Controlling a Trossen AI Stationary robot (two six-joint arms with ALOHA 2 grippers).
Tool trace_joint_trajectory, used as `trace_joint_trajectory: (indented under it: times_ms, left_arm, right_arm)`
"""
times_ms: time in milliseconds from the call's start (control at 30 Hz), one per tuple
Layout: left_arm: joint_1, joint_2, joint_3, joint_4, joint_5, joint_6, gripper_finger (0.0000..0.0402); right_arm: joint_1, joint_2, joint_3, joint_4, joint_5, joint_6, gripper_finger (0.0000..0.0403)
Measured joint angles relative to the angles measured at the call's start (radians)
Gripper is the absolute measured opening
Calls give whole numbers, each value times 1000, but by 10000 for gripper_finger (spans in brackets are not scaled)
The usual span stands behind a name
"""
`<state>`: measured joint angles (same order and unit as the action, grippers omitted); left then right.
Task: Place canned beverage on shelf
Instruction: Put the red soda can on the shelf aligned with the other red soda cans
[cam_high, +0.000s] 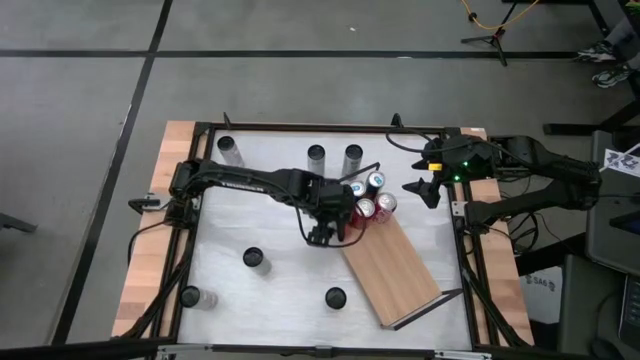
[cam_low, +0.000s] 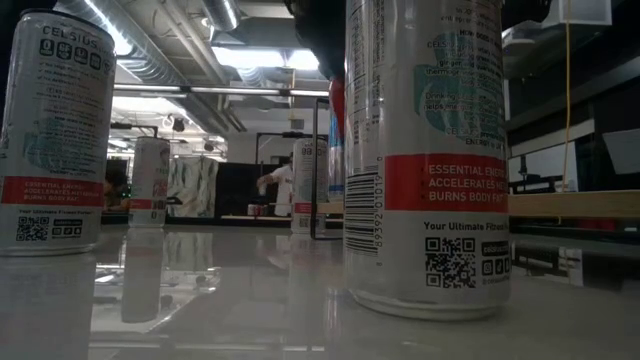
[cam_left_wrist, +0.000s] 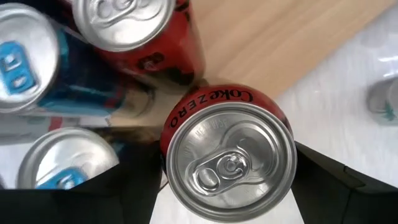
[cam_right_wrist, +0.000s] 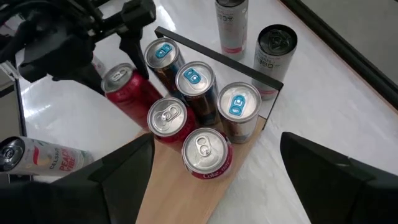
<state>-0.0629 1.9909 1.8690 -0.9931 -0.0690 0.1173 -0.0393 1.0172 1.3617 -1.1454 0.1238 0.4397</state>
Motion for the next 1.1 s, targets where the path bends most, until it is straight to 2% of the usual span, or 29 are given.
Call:
trace_joint_trajectory:
  times_ms: [767, 1100]
  left_arm:
    - [3, 8, -1, 6, -23, -3, 285]
    - [3, 7, -1, 6, -23, -4, 313]
  right_arm:
    - [0, 0, 0, 0, 0, 0, 337]
    - [0, 0, 0, 0, 0, 0, 337]
